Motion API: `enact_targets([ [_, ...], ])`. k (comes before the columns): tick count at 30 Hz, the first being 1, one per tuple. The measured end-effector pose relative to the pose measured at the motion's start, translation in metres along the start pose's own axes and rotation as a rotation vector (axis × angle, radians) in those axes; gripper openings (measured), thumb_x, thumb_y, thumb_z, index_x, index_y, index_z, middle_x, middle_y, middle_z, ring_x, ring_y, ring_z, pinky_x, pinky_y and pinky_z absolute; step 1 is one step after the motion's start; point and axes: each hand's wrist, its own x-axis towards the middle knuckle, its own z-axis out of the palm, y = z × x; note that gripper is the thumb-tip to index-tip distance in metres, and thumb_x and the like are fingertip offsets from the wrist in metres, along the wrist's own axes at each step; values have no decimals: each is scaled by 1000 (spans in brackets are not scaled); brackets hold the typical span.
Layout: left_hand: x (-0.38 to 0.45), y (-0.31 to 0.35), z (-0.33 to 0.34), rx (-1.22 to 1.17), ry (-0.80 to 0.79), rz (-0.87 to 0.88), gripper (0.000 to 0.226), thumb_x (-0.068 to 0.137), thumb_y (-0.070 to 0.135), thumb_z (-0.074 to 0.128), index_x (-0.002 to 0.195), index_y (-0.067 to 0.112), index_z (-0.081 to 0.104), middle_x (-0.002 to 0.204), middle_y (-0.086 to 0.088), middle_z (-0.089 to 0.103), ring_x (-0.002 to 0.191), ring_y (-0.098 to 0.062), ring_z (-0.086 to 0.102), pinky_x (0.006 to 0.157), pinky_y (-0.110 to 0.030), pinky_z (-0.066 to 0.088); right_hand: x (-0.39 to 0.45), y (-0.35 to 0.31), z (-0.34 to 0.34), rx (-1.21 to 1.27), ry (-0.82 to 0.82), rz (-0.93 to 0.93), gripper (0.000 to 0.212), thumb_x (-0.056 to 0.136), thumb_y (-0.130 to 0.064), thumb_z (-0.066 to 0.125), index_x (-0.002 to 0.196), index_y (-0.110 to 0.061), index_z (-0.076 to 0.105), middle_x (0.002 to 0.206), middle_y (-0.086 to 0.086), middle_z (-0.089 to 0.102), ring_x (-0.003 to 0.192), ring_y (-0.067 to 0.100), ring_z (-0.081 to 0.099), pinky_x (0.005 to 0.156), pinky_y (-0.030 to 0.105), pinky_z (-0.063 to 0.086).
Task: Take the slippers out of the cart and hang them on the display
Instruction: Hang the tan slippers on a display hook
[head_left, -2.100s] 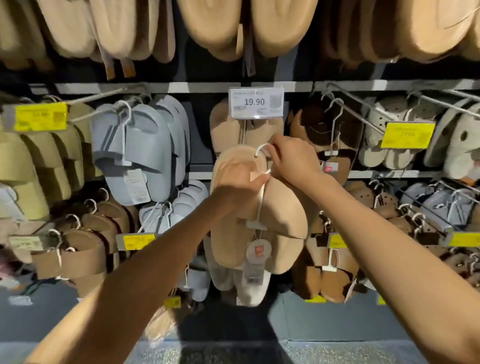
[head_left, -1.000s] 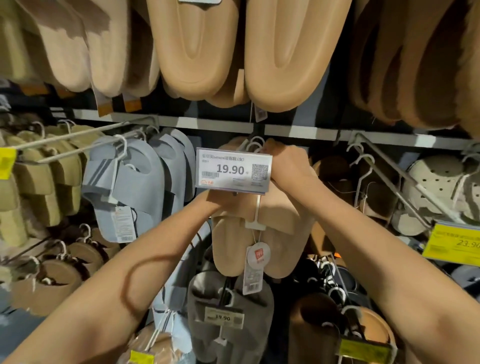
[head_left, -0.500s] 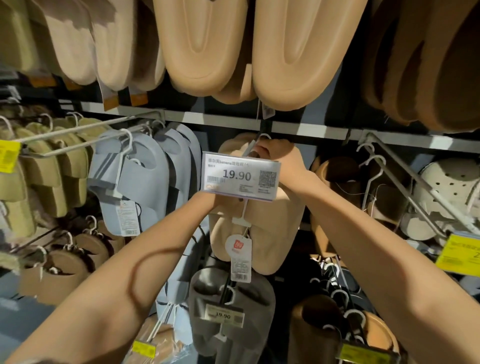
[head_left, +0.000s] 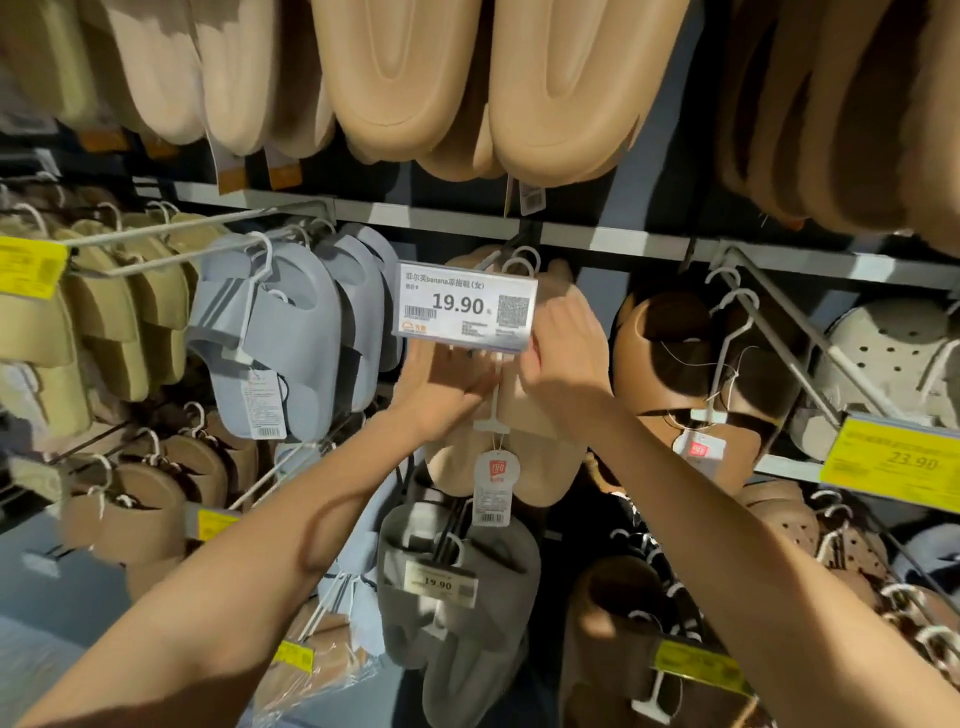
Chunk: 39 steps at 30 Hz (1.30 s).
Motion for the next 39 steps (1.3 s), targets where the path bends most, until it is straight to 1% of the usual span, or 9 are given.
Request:
enact_targets([
  [2,-37,23,-7,130,243,148,42,95,30,42,114,-5,56,108,-20,53,102,-25,43,83,-22,29,-11,2,7,49,58,-66,9,73,-7,58,80,-4,62,77,12,61,78,24,49,76,30,33],
  [5,-59,7,-5,298,556,188,63,90,43,46,138,3,38,134,-22,38,124,-31,32,106,-39,27,-35,-11,15,-34,-93,-148,14,75,-8,47,67,-7,58,68,10,56,66,27,51,68,35,38],
  [8,-75,-21,-2,367,453,4,58,94,38,49,141,6,35,138,-21,36,128,-35,34,103,-43,32,-33,-33,12,-1,-141,-230,22,78,-9,46,61,-10,59,60,8,57,58,26,53,64,34,39],
  [12,-121,-54,-12,414,380,-204,35,96,35,43,114,8,55,116,-17,57,110,-35,53,87,-41,45,-44,-82,25,307,-340,-310,21,82,-19,42,75,-9,58,66,9,61,59,29,60,56,33,48],
  [15,-174,-88,-17,390,338,-373,35,96,37,44,103,6,59,105,-20,63,100,-37,61,79,-41,49,-51,-131,36,320,-586,-407,22,91,-20,41,94,-6,57,82,19,67,74,39,64,63,42,50],
  [20,-289,-145,-22,351,281,-775,38,95,39,47,100,4,61,105,-21,63,92,-37,60,70,-38,47,-74,-227,40,529,-674,-510,21,93,-19,44,102,-6,58,92,22,65,87,41,62,70,44,47],
  [28,-500,-201,-34,181,452,-1316,33,93,37,51,100,6,64,108,-18,64,100,-36,60,75,-35,46,-127,-420,10,807,-758,-900,22,96,-20,40,101,-7,57,83,17,66,79,37,61,61,38,43],
  [34,-600,-237,-47,94,561,-1477,33,91,34,53,99,5,66,105,-20,66,99,-35,63,79,-37,50,-148,-553,-14,899,-789,-984,24,94,-22,42,105,-9,59,99,22,67,92,42,61,74,44,48],
  [39,-673,-255,-32,2,606,-1590,27,90,27,54,90,3,65,91,-14,67,87,-31,65,78,-39,54,-186,-634,-29,1027,-846,-1126,20,90,-19,47,98,-9,62,94,25,67,88,42,63,72,44,50],
])
